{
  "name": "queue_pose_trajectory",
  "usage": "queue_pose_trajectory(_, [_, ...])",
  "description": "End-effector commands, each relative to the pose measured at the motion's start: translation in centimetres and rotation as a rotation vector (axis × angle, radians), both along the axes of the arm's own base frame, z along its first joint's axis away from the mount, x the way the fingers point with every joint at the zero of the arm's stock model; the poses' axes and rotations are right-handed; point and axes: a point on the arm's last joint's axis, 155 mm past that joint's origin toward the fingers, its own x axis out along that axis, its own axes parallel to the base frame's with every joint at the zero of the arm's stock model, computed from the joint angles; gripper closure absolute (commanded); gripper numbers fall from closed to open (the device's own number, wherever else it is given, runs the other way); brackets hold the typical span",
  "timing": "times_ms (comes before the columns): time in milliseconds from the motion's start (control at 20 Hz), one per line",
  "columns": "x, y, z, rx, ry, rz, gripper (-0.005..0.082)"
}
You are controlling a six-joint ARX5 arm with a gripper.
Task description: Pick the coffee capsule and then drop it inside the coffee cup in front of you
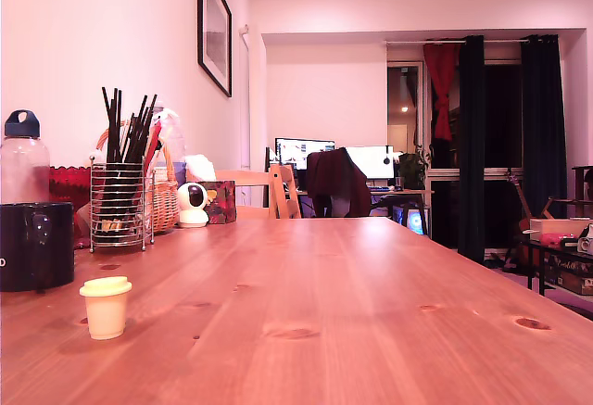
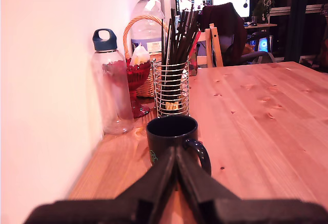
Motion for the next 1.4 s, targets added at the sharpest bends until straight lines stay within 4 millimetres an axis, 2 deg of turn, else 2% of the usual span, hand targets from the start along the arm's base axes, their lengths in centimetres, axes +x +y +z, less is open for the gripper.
queue_pose_trajectory(0, [0.0,-1.0,-3.0,-0.082,0.091,-0.079,0.0788])
queue_pose_trajectory(150, [0.0,-1.3,-3.0,-0.083,0.091,-0.093,0.0788])
queue_pose_trajectory(350, [-0.3,-3.2,-2.6,-0.110,0.086,-0.197,0.0788])
queue_pose_trajectory(700, [-1.1,-6.1,-0.4,-0.126,0.039,-0.325,0.0788])
queue_pose_trajectory(1000, [-2.0,-8.9,-1.4,-0.130,0.089,-0.434,0.0788])
queue_pose_trajectory(1350, [-2.9,-11.5,-4.3,-0.085,0.211,-0.519,0.0788])
